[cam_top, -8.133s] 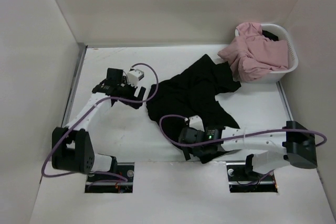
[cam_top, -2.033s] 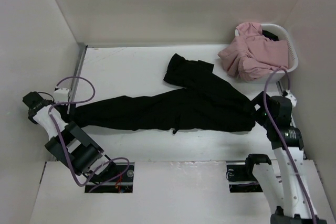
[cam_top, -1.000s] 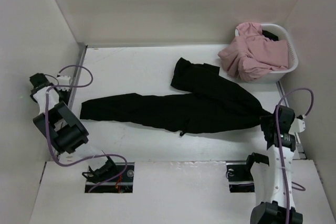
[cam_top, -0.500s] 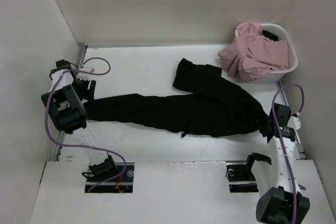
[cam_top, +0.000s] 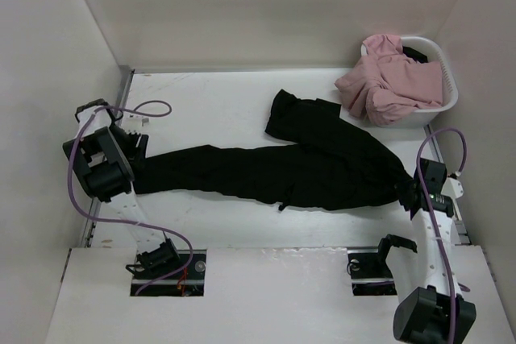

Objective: Fold and stack the trousers
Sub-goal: Flatten the trousers out, then fold the trousers

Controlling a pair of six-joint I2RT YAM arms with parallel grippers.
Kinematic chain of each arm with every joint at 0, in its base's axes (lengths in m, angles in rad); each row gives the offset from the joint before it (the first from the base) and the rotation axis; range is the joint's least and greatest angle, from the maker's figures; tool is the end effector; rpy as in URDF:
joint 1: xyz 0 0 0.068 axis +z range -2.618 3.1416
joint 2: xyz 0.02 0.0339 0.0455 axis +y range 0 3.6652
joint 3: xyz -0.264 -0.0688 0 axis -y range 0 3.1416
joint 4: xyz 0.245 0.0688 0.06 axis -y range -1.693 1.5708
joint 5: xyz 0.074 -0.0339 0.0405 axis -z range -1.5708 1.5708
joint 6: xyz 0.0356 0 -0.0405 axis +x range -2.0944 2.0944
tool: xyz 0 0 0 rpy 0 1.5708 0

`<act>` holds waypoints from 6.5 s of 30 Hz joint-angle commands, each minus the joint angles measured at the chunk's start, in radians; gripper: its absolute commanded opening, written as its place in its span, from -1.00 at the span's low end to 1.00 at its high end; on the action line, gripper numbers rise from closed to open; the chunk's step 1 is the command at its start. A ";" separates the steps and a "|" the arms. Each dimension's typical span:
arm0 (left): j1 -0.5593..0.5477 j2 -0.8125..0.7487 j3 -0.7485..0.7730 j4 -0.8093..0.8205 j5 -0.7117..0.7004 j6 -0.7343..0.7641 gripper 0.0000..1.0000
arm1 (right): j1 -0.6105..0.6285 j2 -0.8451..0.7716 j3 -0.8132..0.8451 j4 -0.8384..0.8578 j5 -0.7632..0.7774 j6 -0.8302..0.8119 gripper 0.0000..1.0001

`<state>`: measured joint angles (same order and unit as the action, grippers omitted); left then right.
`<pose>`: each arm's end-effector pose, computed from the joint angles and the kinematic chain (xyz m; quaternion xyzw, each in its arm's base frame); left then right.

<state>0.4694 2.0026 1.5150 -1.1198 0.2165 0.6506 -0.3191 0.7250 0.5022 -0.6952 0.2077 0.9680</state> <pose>0.3344 0.1610 0.1828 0.0880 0.9901 -0.1012 0.0420 0.1313 -0.0511 0.2065 0.5919 0.7337 0.0086 0.3336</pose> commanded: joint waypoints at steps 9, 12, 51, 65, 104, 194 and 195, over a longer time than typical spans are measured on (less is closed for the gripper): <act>0.047 -0.122 -0.027 -0.161 -0.008 0.129 0.04 | -0.004 -0.006 0.050 0.037 0.025 -0.020 -0.83; 0.053 -0.116 -0.021 -0.172 0.003 0.129 0.03 | -0.002 -0.006 0.047 0.043 0.025 -0.022 -0.83; 0.205 -0.617 -0.475 0.390 -0.063 0.575 0.14 | -0.151 -0.145 0.143 -0.181 0.070 0.041 1.00; 0.053 -0.495 -0.213 0.351 -0.025 0.408 0.45 | 0.172 0.112 0.269 -0.009 0.164 -0.123 1.00; -0.897 0.317 0.427 0.764 0.029 -0.348 -1.00 | 0.117 0.496 0.104 0.393 0.027 -0.061 -0.70; -0.038 -0.162 0.099 0.428 -0.147 -0.468 0.24 | 0.545 0.772 0.392 0.309 0.037 -0.145 1.00; -0.035 -0.165 0.097 0.430 -0.147 -0.468 0.24 | 0.551 0.754 0.375 0.290 0.056 -0.108 1.00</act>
<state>0.4286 1.9182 1.5761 -0.7273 0.0746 0.1822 0.2321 1.5509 0.9100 -0.3584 0.1539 0.7498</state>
